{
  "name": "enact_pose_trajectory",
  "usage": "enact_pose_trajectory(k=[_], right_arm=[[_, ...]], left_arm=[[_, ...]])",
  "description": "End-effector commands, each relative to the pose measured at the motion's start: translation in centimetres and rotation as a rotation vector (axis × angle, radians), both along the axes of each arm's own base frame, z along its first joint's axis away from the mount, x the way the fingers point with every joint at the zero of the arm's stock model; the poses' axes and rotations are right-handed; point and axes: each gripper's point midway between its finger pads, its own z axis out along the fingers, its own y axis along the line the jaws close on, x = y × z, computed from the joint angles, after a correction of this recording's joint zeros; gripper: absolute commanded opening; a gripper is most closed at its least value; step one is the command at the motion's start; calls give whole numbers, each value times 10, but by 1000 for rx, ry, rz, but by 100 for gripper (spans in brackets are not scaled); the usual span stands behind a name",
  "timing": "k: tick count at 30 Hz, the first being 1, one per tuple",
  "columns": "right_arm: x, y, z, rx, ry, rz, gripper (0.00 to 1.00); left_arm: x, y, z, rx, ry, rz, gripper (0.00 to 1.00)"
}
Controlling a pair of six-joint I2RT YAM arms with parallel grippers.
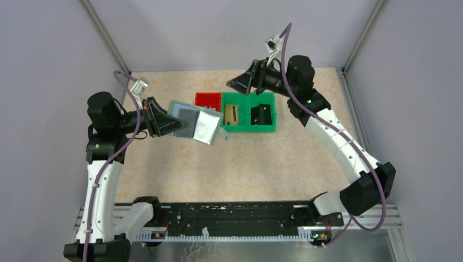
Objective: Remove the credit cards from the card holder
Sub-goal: Place the credit card in the storage box, then remove the credit card from the card holder.
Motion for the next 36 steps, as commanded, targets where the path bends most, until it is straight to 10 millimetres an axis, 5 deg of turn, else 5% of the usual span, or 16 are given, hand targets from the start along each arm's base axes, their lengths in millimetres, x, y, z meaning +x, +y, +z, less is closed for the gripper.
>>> enact_pose_trajectory(k=[1, 7, 11, 23, 30, 36], right_arm=[[-75, 47, 35, 192, -51, 388, 81], [-129, 82, 34, 176, -68, 593, 80], [-148, 92, 25, 145, -69, 656, 70], [-153, 98, -2, 56, -36, 644, 0], [-145, 99, 2, 88, -49, 588, 0], [-144, 97, 0, 93, -38, 591, 0]], left_arm=[[-12, -3, 11, -4, -68, -53, 3], [-15, -3, 13, -2, -85, -57, 3], [-16, -3, 13, 3, -98, -61, 3], [-17, -2, 14, 13, -121, -52, 5], [-22, -3, 15, 7, -125, -70, 36], [-27, -3, 15, 6, -137, -88, 38]])
